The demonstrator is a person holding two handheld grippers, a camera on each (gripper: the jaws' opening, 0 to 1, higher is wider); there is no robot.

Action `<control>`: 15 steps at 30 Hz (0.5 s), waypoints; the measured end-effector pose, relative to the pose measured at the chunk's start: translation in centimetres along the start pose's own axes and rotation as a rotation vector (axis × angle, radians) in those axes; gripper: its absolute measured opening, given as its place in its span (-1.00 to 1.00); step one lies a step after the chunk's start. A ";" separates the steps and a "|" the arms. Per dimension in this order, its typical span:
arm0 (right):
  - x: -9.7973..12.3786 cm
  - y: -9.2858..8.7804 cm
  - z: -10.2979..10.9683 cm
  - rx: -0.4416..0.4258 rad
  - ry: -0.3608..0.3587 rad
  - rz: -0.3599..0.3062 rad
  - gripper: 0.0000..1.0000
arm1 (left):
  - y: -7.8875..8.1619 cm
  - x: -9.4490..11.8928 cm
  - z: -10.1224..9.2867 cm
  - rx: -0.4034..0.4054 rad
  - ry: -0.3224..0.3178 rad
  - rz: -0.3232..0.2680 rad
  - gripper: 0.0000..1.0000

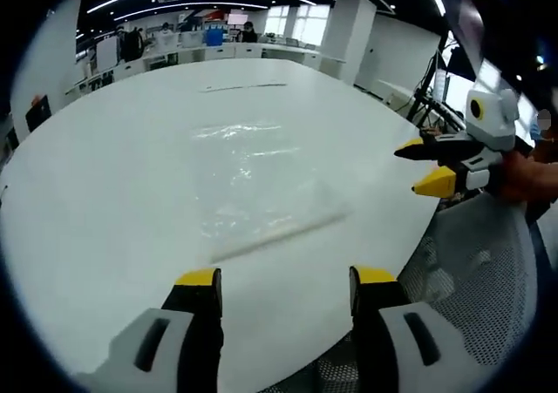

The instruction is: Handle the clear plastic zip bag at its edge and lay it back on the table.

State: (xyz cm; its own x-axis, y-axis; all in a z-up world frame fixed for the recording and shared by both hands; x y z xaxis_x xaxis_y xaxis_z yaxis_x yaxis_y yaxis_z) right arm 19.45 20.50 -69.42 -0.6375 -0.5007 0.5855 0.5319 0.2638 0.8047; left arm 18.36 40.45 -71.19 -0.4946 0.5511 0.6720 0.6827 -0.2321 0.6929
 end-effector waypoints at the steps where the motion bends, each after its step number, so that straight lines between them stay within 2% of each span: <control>1: 0.0 0.1 0.2 0.008 0.006 -0.003 0.18 | 0.0 0.0 0.0 -0.011 0.001 0.003 0.18; 7: -0.1 0.4 0.2 0.029 0.024 -0.018 0.19 | -0.2 0.0 0.5 -0.004 0.011 -0.003 0.22; 10: -0.1 0.4 -0.2 0.012 0.018 -0.028 0.21 | 0.0 0.2 1.2 0.026 0.037 -0.038 0.22; 15: 0.0 0.4 0.0 0.009 0.020 -0.032 0.24 | 0.7 0.8 1.6 0.096 0.063 -0.096 0.36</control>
State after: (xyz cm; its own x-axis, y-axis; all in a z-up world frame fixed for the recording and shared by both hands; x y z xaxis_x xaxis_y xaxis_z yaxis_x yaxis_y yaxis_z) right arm 19.70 20.59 -69.13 -0.6430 -0.5251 0.5575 0.5064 0.2546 0.8239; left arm 19.34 42.01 -70.58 -0.5903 0.5153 0.6213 0.6779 -0.1012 0.7281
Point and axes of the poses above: the point that each gripper's makers call its tool centre point, and the gripper's own axes: x roughly backward along the fingers, z roughly to its left, y roughly out of its top, the point moved 3 cm from there along x, roughly backward along the fingers, and after that the axes turned 5 degrees about -y, right-handed, at the moved point
